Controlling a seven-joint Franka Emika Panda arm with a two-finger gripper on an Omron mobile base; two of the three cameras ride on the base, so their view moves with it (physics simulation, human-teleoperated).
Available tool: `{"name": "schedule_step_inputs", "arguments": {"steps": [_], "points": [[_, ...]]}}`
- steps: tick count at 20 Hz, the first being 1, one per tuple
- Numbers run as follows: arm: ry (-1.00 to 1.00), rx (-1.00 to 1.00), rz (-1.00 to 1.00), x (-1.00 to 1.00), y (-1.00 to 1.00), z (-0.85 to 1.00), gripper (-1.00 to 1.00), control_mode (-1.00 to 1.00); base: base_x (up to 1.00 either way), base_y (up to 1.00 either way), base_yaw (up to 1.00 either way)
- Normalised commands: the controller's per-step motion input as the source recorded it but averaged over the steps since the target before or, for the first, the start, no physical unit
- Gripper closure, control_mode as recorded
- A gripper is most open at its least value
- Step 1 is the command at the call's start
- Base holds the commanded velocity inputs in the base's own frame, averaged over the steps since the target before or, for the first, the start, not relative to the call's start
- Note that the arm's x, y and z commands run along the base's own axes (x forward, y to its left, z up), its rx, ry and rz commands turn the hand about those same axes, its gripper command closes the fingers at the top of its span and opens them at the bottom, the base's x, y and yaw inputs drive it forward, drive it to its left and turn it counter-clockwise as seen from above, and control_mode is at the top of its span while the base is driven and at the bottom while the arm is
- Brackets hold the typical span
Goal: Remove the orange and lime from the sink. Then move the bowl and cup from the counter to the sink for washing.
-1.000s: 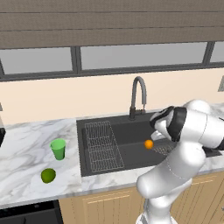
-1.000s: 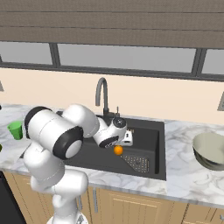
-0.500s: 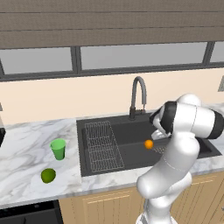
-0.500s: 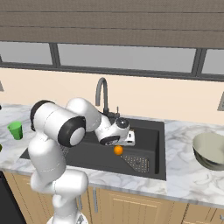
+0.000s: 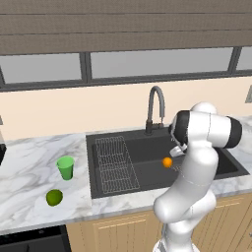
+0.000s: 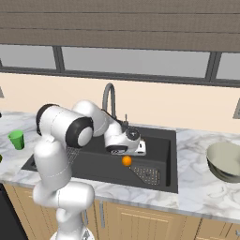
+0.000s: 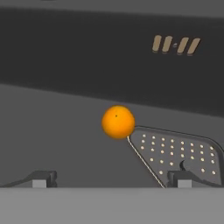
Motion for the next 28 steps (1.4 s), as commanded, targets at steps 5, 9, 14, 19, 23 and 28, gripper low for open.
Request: {"name": "schedule_step_inputs", "arguments": {"steps": [5,9,14,19,23,28], "points": [[-0.07,0.0,0.0,0.08,0.0,-0.14,-1.0,-1.0,0.0,0.0,0.0],[-0.04,0.0,0.0,0.07,0.0,-0.13,-1.0,-1.0,0.0,0.0,0.0],[0.0,0.0,0.0,0.08,-0.02,-0.05,-1.0,-1.0,0.0,0.0,0.0],[0.0,0.0,0.0,0.09,-0.04,0.0,-1.0,-1.0,0.0,0.0,0.0],[0.0,0.01,0.0,0.11,-0.02,0.0,-1.0,-1.0,0.0,0.0,0.0],[0.0,0.01,0.0,0.12,-0.01,0.0,-1.0,-1.0,0.0,0.0,0.0]]}}
